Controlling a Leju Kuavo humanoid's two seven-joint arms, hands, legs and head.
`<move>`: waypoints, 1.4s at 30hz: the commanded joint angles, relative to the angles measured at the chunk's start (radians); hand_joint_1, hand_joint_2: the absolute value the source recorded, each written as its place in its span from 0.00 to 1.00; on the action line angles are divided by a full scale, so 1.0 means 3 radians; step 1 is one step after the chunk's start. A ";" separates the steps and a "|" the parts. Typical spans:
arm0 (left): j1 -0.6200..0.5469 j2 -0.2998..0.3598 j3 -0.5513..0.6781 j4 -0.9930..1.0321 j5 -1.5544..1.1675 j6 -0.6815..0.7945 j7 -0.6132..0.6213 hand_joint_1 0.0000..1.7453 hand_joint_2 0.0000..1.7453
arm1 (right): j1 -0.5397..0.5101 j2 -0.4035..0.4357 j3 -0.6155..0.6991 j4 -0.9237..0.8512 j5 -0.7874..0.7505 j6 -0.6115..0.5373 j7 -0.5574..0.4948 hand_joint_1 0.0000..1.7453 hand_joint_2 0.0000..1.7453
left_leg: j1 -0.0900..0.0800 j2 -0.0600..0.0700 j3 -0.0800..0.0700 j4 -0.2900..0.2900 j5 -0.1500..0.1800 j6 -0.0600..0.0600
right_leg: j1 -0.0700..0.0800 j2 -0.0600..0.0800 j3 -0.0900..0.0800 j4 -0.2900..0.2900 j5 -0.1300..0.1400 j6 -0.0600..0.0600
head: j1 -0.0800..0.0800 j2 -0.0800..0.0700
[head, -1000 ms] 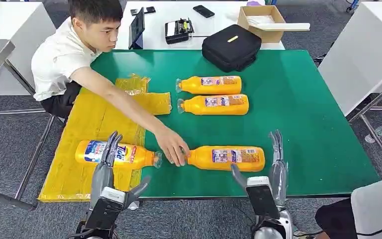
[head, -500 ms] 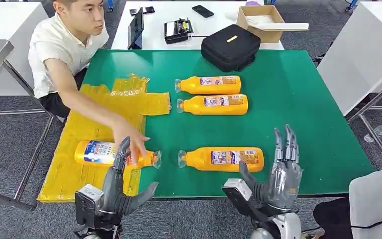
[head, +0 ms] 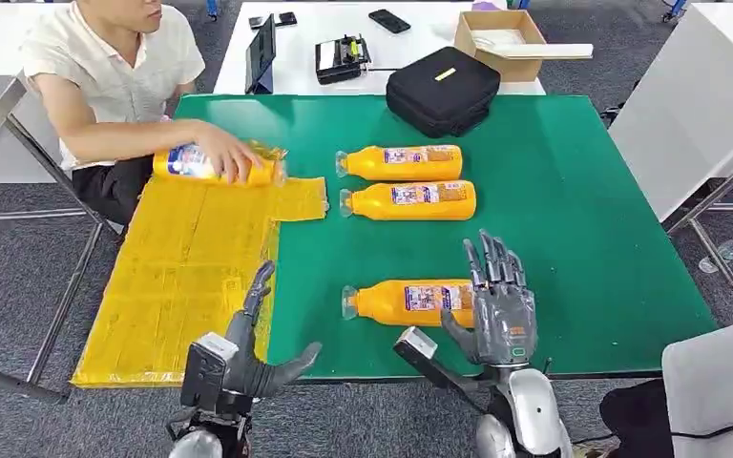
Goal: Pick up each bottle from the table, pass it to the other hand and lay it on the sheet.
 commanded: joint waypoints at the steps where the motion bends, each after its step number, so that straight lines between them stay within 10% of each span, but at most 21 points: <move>1: -0.0193 -0.0175 -0.0140 0.0505 0.0235 0.0079 0.0386 0.00 1.00 | -0.0332 -0.0289 0.0021 0.0835 -0.0157 0.0170 -0.0026 0.00 1.00 | 0.0003 0.0005 0.0012 -0.0003 -0.0004 0.0003 | 0.0006 0.0000 0.0016 -0.0009 -0.0001 -0.0009 | -0.0001 0.0000; 42: -0.0139 -0.0113 -0.0370 0.0212 -0.0211 0.0126 0.0419 0.00 1.00 | -0.0384 -0.0453 -0.0044 0.1252 -0.0063 0.0346 0.0150 0.00 1.00 | 0.0001 0.0004 0.0003 0.0001 -0.0003 0.0001 | 0.0003 0.0000 0.0005 -0.0002 -0.0002 -0.0006 | -0.0001 0.0000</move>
